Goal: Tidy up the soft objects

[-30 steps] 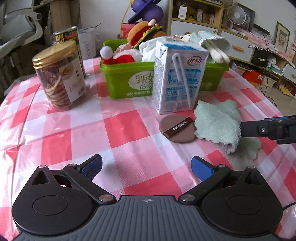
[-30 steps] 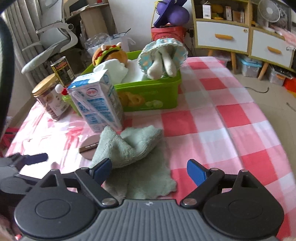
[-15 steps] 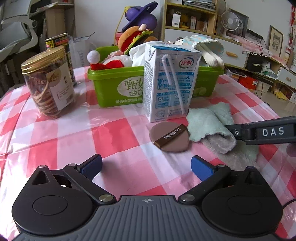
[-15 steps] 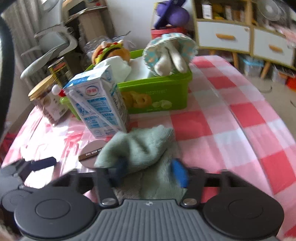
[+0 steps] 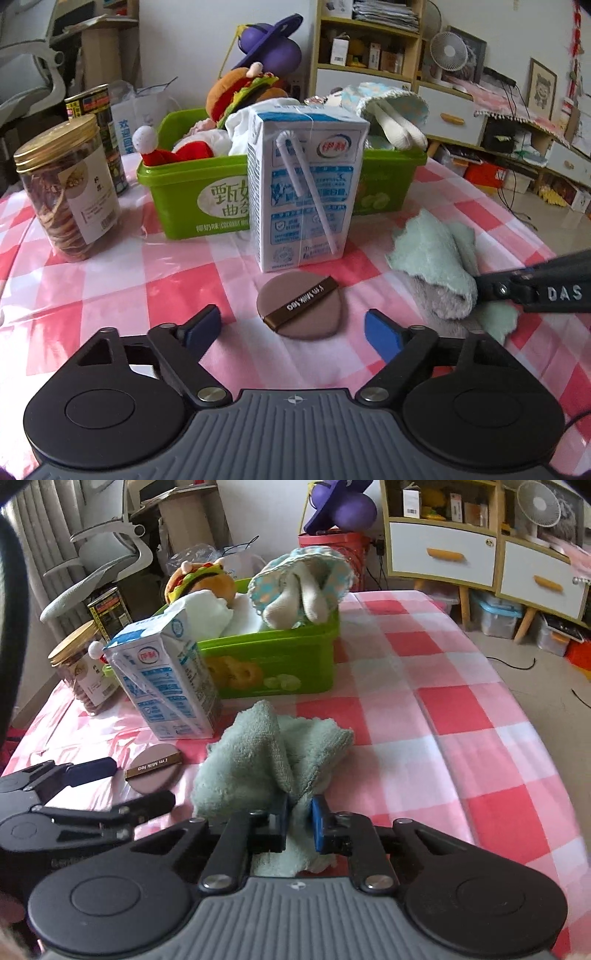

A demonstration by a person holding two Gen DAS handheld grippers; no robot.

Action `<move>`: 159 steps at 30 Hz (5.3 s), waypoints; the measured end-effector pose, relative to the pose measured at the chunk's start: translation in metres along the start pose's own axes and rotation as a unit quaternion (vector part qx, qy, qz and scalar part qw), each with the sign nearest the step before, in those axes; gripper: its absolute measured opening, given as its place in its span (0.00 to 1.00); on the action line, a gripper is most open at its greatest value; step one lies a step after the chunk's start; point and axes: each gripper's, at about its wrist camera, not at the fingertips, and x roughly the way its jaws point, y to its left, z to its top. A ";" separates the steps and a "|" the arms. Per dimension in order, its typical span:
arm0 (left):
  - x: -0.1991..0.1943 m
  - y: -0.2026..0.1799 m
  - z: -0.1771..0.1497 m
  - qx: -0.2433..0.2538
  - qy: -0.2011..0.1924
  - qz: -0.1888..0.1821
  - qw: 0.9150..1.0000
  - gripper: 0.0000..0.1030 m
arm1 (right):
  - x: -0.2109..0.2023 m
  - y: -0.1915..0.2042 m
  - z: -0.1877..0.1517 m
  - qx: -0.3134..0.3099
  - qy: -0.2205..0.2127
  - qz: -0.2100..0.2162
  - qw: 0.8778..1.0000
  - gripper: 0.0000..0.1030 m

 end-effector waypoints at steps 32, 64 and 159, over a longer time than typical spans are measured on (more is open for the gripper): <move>-0.018 0.007 0.005 -0.011 0.015 -0.019 1.000 0.43 | 0.004 0.035 0.000 -0.013 -0.007 0.012 1.000 0.12; -0.097 0.072 0.022 -0.089 -0.045 -0.032 0.994 0.39 | -0.066 0.031 0.038 0.078 -0.087 0.099 0.988 0.11; -0.117 0.048 0.043 -0.126 0.074 0.102 0.984 0.95 | -0.090 0.007 0.042 0.104 -0.012 -0.034 0.994 0.70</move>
